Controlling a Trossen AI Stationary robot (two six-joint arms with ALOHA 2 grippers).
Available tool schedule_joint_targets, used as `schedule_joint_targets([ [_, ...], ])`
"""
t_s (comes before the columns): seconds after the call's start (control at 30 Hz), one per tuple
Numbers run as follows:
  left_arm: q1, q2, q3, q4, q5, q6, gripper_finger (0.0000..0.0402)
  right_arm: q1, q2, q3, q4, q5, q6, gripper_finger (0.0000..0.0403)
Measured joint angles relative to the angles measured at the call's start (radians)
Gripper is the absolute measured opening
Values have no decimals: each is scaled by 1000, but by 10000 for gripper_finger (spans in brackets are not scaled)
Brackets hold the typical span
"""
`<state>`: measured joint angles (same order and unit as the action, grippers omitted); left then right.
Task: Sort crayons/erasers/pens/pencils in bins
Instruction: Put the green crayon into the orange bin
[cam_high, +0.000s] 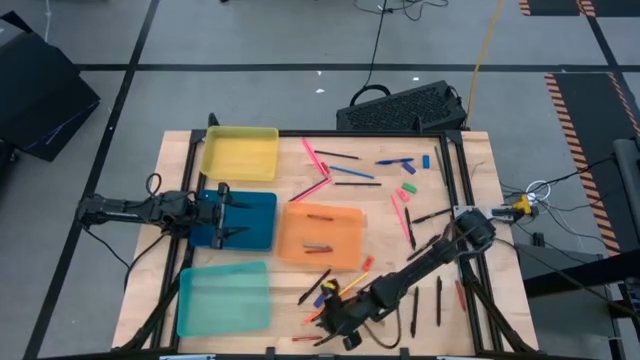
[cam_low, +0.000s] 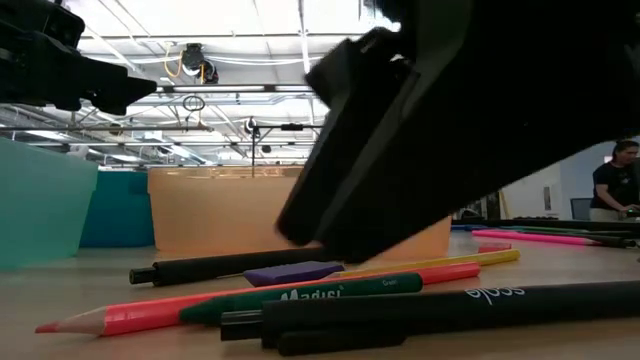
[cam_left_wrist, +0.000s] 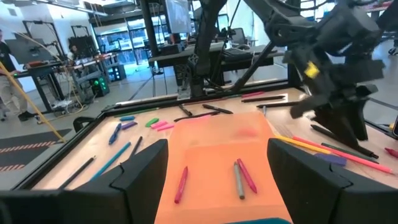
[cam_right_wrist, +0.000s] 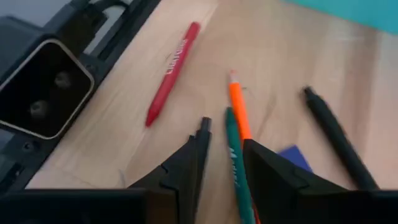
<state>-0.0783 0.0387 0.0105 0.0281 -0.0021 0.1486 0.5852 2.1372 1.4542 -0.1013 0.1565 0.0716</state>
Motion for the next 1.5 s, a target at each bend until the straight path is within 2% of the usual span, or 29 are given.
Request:
schedule_joint_targets([
  [0.33,0,0,0,-1,0,0,274,-11,13,24,-111,-1,-47,116],
  [0.7,0,0,0,-1,0,0,274,-36,14,21,-134,-9,-58,116],
  [0.9,0,0,0,-1,0,0,273,-34,-51,20,-125,-29,-65,116],
  [1.07,0,0,0,-1,0,0,274,-35,-52,18,-131,-29,-95,116],
  [1.5,0,0,0,-1,0,0,274,-11,-59,-134,-37,-29,-78,116],
])
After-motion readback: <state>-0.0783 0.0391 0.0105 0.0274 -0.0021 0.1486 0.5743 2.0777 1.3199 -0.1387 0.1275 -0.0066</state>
